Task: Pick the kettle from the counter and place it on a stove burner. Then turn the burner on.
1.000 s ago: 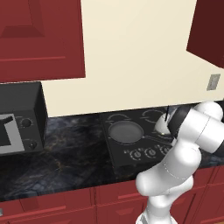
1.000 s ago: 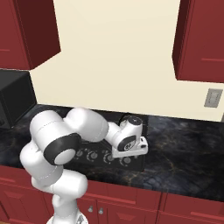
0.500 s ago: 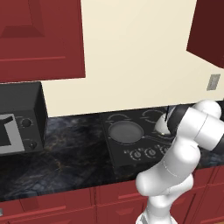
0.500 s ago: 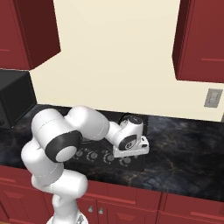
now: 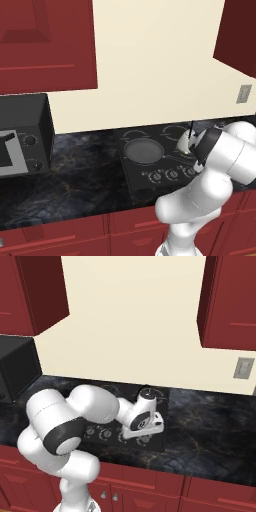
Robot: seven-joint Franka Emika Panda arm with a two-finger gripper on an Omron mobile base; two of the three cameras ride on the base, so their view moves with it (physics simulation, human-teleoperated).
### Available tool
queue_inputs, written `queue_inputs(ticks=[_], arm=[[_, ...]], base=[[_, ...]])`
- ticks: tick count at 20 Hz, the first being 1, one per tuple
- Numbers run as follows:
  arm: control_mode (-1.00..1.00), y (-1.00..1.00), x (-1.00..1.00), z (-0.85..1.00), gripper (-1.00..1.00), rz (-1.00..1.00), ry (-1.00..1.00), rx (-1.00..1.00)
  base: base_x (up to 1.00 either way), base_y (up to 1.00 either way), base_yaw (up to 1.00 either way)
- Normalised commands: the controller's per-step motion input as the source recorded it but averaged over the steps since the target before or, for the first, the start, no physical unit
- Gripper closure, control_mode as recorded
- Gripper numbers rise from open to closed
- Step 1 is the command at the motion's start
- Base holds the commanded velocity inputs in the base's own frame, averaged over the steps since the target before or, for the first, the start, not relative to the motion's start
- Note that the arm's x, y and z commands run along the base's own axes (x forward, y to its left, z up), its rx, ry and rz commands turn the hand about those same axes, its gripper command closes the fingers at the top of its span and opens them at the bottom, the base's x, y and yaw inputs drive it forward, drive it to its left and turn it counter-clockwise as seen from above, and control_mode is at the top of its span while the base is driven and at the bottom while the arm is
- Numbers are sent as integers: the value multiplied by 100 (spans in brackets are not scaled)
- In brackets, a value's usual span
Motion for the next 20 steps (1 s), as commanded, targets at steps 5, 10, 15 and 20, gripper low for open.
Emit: queue_inputs(ticks=[5,10,15,20], arm=[[-100,8,-47,-3,100,28,0,0],[-100,3,-41,-19,100,50,0,0],[-100,9,-19,-38,100,77,0,0],[-100,11,-6,-57,100,95,0,0]], base=[[0,0,0],[0,0,0],[0,0,0],[0,0,0]])
